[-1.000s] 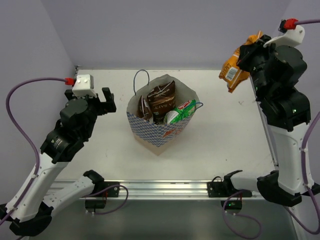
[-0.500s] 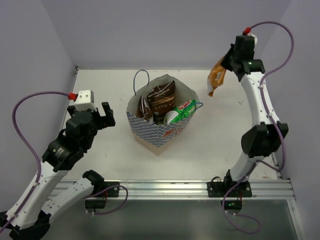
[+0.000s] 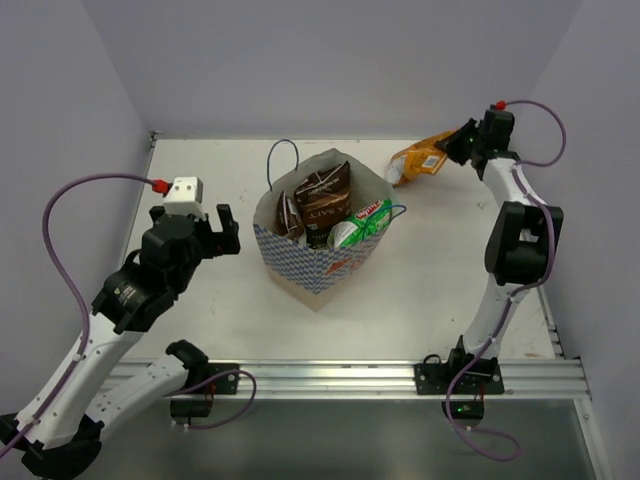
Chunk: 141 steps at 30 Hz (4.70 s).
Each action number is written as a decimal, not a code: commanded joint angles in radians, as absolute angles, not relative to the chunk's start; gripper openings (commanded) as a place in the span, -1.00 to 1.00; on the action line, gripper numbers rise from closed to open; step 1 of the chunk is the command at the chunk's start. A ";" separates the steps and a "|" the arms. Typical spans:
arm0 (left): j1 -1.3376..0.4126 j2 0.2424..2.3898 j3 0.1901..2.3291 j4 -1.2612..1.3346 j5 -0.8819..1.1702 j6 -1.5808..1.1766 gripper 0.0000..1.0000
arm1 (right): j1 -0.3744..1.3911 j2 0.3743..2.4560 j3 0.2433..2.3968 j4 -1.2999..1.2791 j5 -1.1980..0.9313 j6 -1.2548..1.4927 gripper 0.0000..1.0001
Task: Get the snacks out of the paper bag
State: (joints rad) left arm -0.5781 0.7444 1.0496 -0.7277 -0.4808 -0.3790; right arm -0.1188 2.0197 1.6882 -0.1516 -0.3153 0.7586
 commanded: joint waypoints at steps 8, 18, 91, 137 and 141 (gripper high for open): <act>-0.574 0.836 1.127 -0.624 -0.263 -0.275 1.00 | -0.222 1.951 1.448 -0.193 -0.407 0.707 -0.23; -0.575 1.008 1.405 -0.653 -0.016 -0.245 0.93 | -0.245 1.709 1.405 -0.503 -0.135 0.548 0.98; -0.738 1.905 1.890 -0.517 -0.172 0.058 -1.00 | -0.164 0.683 0.966 -0.600 -0.492 0.446 0.98; -0.263 1.593 2.046 -0.207 -0.410 -0.081 -1.00 | -0.077 0.686 0.956 -0.588 -0.485 0.428 0.98; -0.170 1.696 2.003 -0.241 -0.287 -0.213 -1.00 | -0.052 0.686 0.957 -0.595 -0.474 0.411 0.98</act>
State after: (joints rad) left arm -0.2199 1.6135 2.0323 -0.2211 -0.4145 -0.0692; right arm -0.0704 0.6914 0.9470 -0.6136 -0.4885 0.4423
